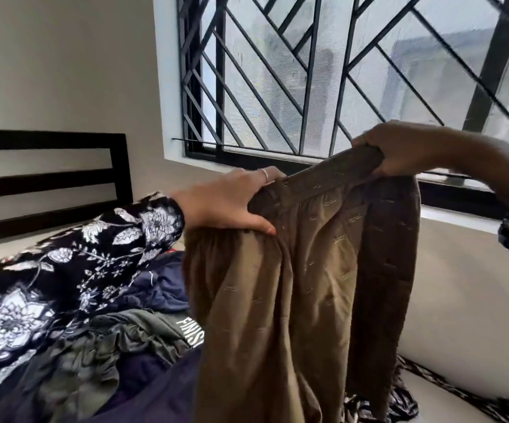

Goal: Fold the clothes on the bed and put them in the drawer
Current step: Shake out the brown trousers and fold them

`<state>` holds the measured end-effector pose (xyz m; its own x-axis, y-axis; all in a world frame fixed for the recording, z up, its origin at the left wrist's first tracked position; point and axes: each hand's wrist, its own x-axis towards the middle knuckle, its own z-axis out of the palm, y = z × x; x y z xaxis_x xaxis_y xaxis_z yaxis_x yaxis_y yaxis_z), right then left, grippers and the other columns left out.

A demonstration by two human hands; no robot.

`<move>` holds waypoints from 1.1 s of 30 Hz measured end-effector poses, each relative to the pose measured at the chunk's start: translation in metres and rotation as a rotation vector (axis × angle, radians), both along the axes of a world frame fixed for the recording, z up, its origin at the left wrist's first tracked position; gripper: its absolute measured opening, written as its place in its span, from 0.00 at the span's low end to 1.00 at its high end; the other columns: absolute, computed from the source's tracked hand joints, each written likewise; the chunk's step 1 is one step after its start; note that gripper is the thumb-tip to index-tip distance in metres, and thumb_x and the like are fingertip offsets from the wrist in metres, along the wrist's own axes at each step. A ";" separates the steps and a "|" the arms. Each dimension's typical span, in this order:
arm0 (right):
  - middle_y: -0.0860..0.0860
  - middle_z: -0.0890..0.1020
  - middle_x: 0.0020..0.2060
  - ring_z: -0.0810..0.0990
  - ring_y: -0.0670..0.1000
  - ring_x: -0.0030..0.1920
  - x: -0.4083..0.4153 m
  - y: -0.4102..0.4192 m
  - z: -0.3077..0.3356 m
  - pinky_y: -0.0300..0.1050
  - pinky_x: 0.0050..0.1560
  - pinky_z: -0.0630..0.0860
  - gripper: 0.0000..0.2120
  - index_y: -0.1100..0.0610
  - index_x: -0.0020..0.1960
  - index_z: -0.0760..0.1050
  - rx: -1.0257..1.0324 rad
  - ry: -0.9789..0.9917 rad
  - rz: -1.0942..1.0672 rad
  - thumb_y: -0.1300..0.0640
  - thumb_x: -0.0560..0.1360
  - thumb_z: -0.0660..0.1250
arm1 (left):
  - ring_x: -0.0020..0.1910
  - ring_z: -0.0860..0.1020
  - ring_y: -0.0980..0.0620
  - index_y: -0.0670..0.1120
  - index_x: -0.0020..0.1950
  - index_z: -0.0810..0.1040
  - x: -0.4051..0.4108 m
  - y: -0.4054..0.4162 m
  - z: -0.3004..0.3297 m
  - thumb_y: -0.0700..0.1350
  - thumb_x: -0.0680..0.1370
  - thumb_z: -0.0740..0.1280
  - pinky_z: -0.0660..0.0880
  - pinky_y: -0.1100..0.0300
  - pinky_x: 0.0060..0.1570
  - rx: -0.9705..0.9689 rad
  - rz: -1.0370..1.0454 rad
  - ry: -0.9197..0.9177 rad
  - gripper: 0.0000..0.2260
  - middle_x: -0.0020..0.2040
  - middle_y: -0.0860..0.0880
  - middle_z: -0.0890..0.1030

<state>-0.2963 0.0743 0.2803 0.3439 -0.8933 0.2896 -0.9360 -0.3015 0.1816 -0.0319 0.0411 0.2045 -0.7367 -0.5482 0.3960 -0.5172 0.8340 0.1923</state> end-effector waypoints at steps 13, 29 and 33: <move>0.44 0.79 0.37 0.77 0.43 0.39 0.012 -0.017 -0.059 0.37 0.37 0.70 0.20 0.51 0.42 0.74 0.159 -0.187 0.010 0.42 0.60 0.79 | 0.64 0.73 0.49 0.59 0.69 0.72 -0.012 -0.024 -0.007 0.49 0.77 0.68 0.68 0.61 0.61 0.061 0.294 -0.426 0.21 0.67 0.49 0.75; 0.53 0.76 0.55 0.78 0.58 0.52 0.120 0.032 -0.133 0.54 0.49 0.77 0.23 0.57 0.62 0.67 -0.185 -0.491 0.033 0.40 0.77 0.61 | 0.49 0.81 0.41 0.39 0.47 0.80 -0.050 -0.032 0.000 0.45 0.59 0.57 0.80 0.46 0.52 0.560 0.509 0.787 0.22 0.49 0.40 0.82; 0.54 0.67 0.62 0.75 0.61 0.59 0.138 0.027 -0.139 0.54 0.49 0.75 0.41 0.59 0.71 0.55 -0.208 -0.534 -0.156 0.34 0.71 0.66 | 0.48 0.82 0.41 0.36 0.52 0.78 -0.054 -0.032 0.006 0.42 0.62 0.56 0.80 0.43 0.52 0.669 0.503 1.016 0.22 0.50 0.39 0.82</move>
